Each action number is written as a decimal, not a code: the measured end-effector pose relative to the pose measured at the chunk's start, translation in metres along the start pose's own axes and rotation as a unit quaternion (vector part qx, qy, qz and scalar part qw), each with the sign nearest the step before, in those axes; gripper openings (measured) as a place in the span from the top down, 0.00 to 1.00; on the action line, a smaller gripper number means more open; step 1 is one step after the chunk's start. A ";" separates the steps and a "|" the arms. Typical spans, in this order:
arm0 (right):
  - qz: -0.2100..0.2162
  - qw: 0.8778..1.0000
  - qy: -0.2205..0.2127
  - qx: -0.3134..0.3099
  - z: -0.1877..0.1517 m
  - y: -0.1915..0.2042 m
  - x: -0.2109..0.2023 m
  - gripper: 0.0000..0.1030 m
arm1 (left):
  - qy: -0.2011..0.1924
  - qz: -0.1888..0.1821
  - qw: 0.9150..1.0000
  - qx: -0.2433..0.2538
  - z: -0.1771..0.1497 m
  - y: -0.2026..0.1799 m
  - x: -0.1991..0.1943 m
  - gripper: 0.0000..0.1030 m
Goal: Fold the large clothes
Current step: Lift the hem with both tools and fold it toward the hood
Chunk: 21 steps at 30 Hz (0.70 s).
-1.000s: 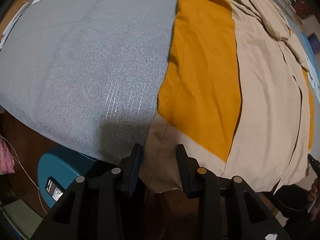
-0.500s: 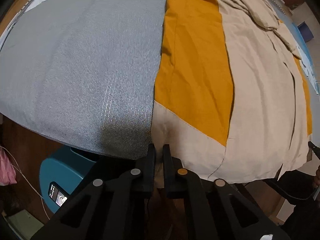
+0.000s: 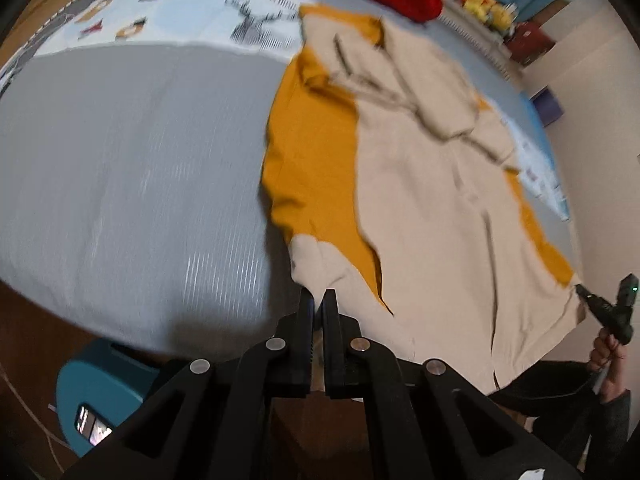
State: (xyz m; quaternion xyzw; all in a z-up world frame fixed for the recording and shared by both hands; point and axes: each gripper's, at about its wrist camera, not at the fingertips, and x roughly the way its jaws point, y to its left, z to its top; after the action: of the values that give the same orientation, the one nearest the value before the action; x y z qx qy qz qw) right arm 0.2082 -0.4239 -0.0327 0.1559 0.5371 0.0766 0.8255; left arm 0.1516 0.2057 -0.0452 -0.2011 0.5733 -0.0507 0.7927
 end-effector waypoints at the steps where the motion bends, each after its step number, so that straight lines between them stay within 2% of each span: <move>1: 0.006 1.000 -0.004 -0.002 0.006 0.003 -0.004 0.97 | -0.007 -0.008 1.000 -0.001 0.008 0.000 -0.007 0.98; 6: 0.028 0.999 -0.028 -0.013 0.046 0.021 -0.013 0.97 | -0.036 -0.039 0.998 -0.012 0.048 -0.007 -0.022 0.98; 12: 0.053 0.997 -0.055 -0.010 0.108 0.030 -0.005 0.97 | -0.074 -0.072 0.993 -0.049 0.121 -0.005 -0.005 0.98; 17: 0.062 0.995 -0.075 0.000 0.174 0.037 0.032 0.97 | -0.106 -0.086 0.987 -0.087 0.185 -0.003 0.025 0.98; 21: 0.053 0.995 -0.086 0.010 0.226 0.039 0.078 0.97 | -0.119 -0.079 0.984 -0.107 0.224 0.005 0.052 0.98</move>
State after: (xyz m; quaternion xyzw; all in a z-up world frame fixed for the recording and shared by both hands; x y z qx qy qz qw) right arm 0.4477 -0.4039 -0.0018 0.1985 0.4555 0.1009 0.8619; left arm 0.3770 0.2525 -0.0350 -0.3337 0.4592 -0.0275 0.8228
